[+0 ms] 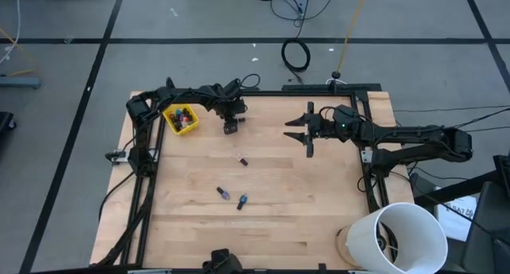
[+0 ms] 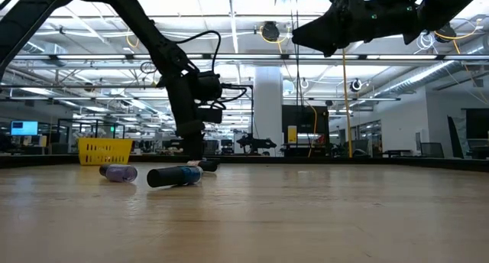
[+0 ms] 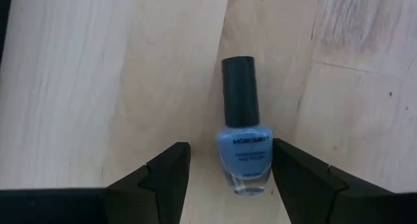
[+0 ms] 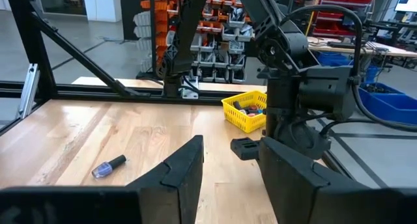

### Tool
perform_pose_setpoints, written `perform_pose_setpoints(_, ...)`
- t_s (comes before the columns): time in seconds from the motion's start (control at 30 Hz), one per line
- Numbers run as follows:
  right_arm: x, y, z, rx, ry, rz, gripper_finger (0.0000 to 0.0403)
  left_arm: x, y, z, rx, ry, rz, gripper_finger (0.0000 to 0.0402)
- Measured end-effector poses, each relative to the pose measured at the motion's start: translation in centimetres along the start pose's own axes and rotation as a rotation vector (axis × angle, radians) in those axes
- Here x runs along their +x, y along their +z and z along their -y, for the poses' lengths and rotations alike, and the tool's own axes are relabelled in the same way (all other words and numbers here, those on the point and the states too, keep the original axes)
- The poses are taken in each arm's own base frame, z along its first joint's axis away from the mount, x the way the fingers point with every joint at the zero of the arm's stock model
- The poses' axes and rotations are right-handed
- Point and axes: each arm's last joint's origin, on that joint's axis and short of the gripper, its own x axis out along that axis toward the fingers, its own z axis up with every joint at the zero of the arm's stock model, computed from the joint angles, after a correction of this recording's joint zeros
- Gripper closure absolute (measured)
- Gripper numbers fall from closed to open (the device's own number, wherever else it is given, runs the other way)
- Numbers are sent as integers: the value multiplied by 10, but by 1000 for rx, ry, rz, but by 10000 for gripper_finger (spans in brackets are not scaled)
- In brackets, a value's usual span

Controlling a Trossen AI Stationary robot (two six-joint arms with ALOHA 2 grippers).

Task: Pick & Place Nail Polish
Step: Put the light blue nail polish into the yellow bin

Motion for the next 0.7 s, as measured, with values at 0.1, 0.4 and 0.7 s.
perform_pose_setpoints(0.1, 0, 0, 0, -3, 0, 0, 264, 0, 1, 1, -6, 6, -3, 190)
perform_pose_setpoints(0.4, 0, 0, 0, 0, 0, 0, 264, 1, 2, 9, -17, 27, -36, 231)
perform_pose_setpoints(0.7, 0, 0, 0, 0, 0, 0, 264, 1, 3, 11, -47, 29, -39, 324)
